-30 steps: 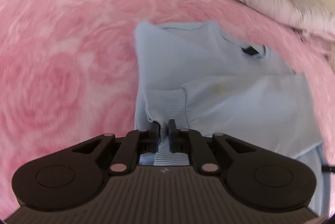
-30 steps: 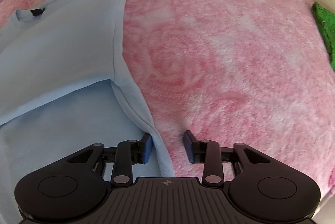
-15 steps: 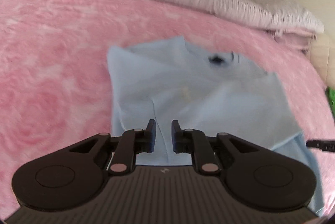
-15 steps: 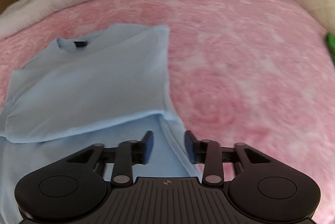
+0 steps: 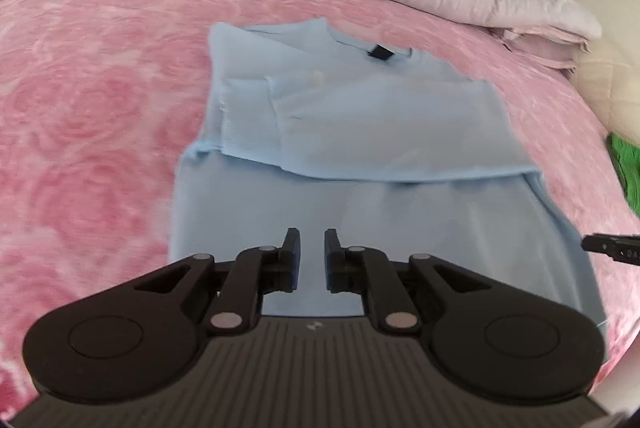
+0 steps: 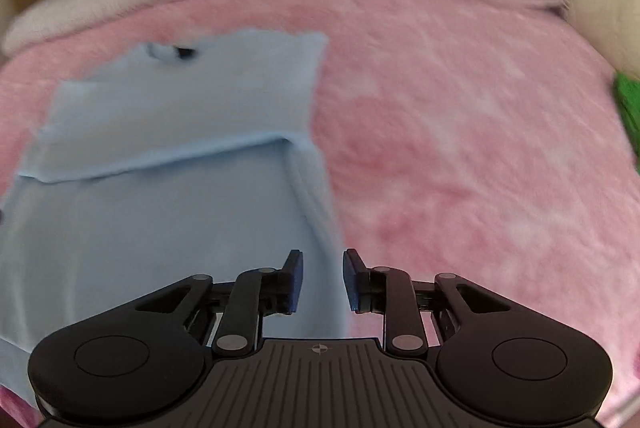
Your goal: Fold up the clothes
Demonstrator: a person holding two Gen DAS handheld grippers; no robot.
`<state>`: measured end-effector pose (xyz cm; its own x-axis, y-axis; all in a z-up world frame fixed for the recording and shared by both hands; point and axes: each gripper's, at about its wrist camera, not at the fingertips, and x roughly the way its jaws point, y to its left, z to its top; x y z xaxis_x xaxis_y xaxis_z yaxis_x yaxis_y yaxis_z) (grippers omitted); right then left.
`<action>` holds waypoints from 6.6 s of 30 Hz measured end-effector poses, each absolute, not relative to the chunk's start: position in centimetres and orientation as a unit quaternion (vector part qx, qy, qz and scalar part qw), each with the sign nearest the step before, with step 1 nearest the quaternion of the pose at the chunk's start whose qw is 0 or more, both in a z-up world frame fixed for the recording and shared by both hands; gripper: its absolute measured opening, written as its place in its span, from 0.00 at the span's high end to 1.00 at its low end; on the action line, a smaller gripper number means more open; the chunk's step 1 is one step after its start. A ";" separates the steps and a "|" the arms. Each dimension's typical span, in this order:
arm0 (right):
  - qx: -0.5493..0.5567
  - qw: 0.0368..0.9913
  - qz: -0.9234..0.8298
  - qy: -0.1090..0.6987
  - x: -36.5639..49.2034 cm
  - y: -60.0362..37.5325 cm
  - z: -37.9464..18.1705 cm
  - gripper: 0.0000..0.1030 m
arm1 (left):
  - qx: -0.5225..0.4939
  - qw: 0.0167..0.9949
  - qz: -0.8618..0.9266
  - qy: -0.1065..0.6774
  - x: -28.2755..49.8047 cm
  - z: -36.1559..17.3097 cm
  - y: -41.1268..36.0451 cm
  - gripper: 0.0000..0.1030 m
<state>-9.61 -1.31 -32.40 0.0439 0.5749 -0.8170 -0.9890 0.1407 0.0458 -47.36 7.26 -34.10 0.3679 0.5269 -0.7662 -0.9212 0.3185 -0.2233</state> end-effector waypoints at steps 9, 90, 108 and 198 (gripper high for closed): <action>-0.262 0.711 0.564 0.328 -13.3 -8.0 -36.6 0.75 | -0.274 0.763 0.488 0.324 -48.0 -36.3 1.3 0.86; -0.381 0.664 0.627 0.146 -12.9 3.7 -39.6 0.81 | -0.207 0.844 0.376 0.321 -33.6 -35.8 12.7 0.70; -0.267 0.691 0.617 0.264 -6.5 5.0 -38.0 0.90 | -0.235 0.834 0.381 0.322 -35.4 -37.6 13.9 0.70; 0.024 0.601 0.620 0.503 2.5 0.1 -32.8 0.51 | -0.437 0.777 0.431 0.141 -59.2 -33.7 16.9 0.81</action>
<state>2.46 0.14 -32.80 -0.2752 0.7702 -0.5753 -0.7213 0.2302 0.6532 -59.25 16.94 -33.67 0.5890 0.5453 -0.5964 -0.7928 0.2467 -0.5574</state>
